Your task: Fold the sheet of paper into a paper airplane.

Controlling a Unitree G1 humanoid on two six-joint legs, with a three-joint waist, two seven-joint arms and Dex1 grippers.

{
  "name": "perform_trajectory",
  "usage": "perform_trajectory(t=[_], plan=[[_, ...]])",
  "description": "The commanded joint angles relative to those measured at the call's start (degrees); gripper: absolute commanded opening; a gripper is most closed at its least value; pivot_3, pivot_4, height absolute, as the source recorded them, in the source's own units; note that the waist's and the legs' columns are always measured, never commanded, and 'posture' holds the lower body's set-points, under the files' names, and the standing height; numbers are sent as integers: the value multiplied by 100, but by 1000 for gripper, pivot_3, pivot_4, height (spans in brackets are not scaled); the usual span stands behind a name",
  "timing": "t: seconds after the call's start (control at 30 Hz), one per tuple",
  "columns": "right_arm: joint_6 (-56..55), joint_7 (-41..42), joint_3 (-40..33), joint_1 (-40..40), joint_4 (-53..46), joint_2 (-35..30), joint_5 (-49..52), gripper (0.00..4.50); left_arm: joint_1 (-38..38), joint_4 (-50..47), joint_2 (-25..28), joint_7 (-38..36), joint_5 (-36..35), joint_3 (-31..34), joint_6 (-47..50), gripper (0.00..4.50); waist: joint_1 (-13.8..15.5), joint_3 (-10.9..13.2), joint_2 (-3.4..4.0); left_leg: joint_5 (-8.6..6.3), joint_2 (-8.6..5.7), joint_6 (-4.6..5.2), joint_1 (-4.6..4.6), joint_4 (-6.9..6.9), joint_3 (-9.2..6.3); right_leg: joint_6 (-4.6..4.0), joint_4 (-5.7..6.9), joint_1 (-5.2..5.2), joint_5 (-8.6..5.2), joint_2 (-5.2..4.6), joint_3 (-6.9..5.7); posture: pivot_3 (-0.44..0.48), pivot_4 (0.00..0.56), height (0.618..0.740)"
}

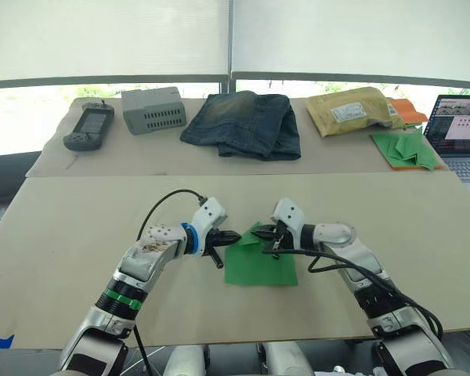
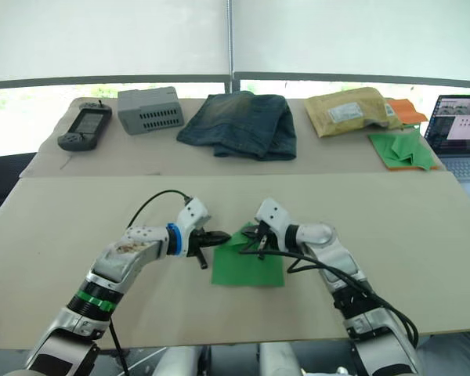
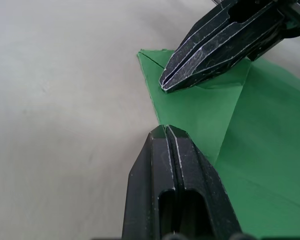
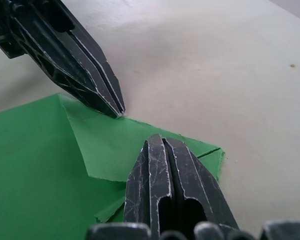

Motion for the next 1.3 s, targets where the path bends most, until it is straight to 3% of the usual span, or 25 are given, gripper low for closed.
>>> perform_trajectory(t=[0.03, 0.3, 0.6, 0.8, 1.0, 1.3], plan=[[256, 42, 268, 194, 282, -16, -239, 0, 476, -270, 494, -372, 89, -221, 113, 27, -12, -12, -2, 0, 0, 0, 1, -1, 1, -1, 0, -1, -1, 0, 0, 0, 150, 728], [205, 126, 407, 179, 322, 32, -270, 0, 988, -546, 1221, -749, 74, -143, 11, 27, -12, -43, -18, -1, 5, 0, 78, -50, 3, -31, -1, 51, -28, 0, -2, 0, 150, 728], [259, 117, 372, 245, 241, 23, -255, 0, 190, -322, 210, -35, -284, 612, -137, 27, 9, -43, -32, 0, 4, 0, 98, -67, -1, -35, -1, 69, -36, 1, -9, 0, 150, 728], [355, -9, 294, 346, 108, 22, -241, 0, 69, -273, -216, -47, -89, -8, -173, 27, -4, -44, -31, -1, 1, 0, 84, -69, -2, -29, -10, 65, -39, 0, -6, 0, 150, 728], [468, -251, 137, 356, -125, 44, -203, 0, 113, 97, -154, -115, 212, -409, -181, 27, 5, -43, -31, -1, 0, 0, 81, -69, -3, -26, -10, 63, -39, -2, -7, 0, 150, 728], [392, -500, 123, 242, -368, 309, -179, 0, -46, 505, -194, -97, 323, -342, -317, 27, -6, -44, -31, -1, 2, 0, 87, -69, -3, -25, -8, 66, -39, 0, -8, 0, 150, 728]])
